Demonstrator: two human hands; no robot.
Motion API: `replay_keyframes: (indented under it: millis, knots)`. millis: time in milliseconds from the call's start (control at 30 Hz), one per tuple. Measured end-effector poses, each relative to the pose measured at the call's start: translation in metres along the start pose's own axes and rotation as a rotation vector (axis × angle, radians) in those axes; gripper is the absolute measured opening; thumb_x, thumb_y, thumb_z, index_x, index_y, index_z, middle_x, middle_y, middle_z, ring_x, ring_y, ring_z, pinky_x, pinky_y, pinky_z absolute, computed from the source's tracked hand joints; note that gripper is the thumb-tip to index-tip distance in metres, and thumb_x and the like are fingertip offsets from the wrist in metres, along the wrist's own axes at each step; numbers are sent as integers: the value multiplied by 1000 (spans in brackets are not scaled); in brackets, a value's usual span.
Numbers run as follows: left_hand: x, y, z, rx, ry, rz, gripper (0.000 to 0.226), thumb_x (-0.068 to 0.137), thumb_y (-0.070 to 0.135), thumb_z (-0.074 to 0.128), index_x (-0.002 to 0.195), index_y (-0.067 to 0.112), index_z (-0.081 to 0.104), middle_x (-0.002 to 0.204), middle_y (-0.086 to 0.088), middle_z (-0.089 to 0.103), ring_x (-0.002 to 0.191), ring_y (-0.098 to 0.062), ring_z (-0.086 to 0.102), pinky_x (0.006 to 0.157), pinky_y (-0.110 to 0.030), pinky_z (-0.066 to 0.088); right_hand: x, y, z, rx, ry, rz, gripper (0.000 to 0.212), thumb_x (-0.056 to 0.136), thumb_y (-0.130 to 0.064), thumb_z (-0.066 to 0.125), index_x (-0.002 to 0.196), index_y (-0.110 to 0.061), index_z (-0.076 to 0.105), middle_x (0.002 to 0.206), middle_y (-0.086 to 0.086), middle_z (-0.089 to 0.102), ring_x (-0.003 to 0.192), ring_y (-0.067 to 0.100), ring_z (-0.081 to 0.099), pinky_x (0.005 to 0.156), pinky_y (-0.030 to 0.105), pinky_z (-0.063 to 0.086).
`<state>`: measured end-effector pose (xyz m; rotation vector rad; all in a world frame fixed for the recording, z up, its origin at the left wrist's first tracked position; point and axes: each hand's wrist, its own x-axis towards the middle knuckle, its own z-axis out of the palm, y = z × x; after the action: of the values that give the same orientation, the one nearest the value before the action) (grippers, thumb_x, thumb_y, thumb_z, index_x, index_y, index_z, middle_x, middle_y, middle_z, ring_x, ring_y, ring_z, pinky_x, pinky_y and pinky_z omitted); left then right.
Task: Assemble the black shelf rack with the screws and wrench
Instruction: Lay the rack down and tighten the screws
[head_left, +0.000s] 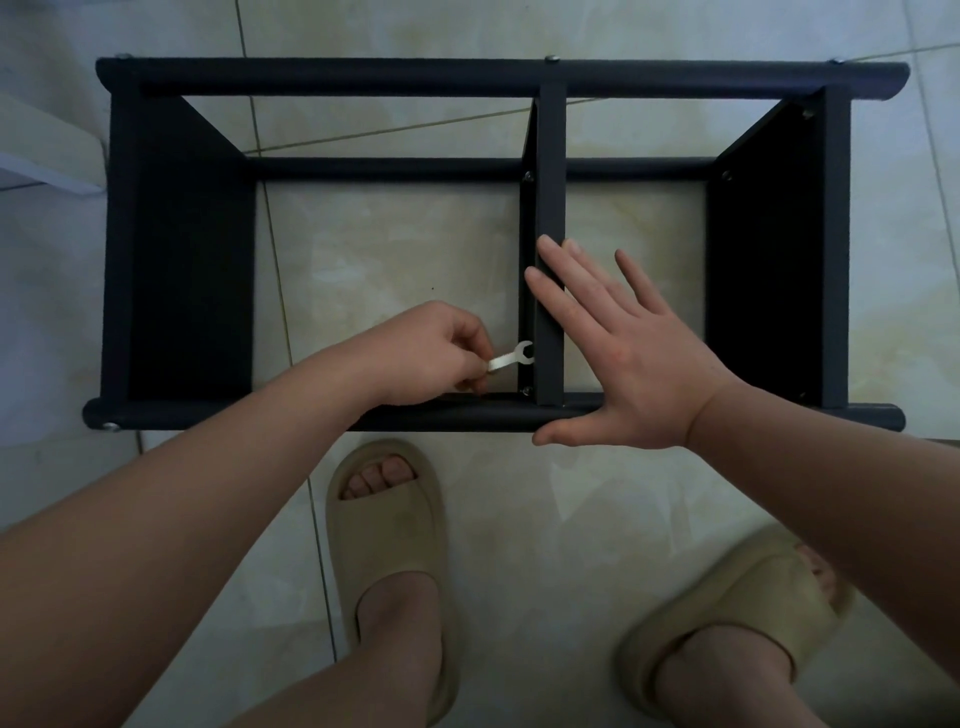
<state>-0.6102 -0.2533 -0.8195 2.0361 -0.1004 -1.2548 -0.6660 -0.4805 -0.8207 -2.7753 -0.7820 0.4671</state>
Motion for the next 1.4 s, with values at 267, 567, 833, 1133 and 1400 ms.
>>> replay_keyframes:
  millis: [267, 567, 833, 1133, 1400]
  knots:
    - [-7, 8, -30, 163, 296, 3, 14, 94, 21, 60, 83, 28, 66, 84, 9, 70, 82, -10, 63, 67, -26, 49, -2, -3, -16, 105, -101, 28, 123, 74, -94, 37, 163, -19, 0, 169, -2, -19, 156, 15, -14, 127, 48, 0]
    - [14, 77, -87, 420, 652, 223, 9, 99, 20, 49, 91, 21, 53, 105, -2, 59, 103, -28, 53, 84, -40, 44, 46, 42, -87, 227, 173, 286, 72, 96, -35, 64, 158, -19, 32, 162, 2, 35, 153, 24, 25, 123, 43, 21]
    - [86, 117, -130, 538, 548, 15, 18, 98, 16, 38, 113, 12, 47, 117, -13, 59, 101, -35, 55, 76, -38, 39, 105, 100, -92, -12, 54, 434, 50, 102, -37, 51, 150, -26, 41, 147, 1, 51, 135, 28, 45, 114, 42, 28]
    - [66, 113, -133, 463, 518, 34, 10, 99, 14, 36, 106, 11, 42, 100, -12, 64, 91, -35, 59, 73, -41, 44, 95, 85, -113, -139, 133, 402, 28, 107, -36, 41, 130, -26, 52, 120, -2, 59, 111, 24, 55, 88, 37, 39]
    - [-60, 141, -115, 495, 478, 41, 14, 100, 14, 36, 109, 10, 47, 97, -10, 60, 80, -25, 51, 56, -32, 31, 11, -8, -171, -192, 160, 361, 29, 105, -40, 47, 126, -22, 56, 121, -2, 55, 116, 23, 51, 76, 35, 42]
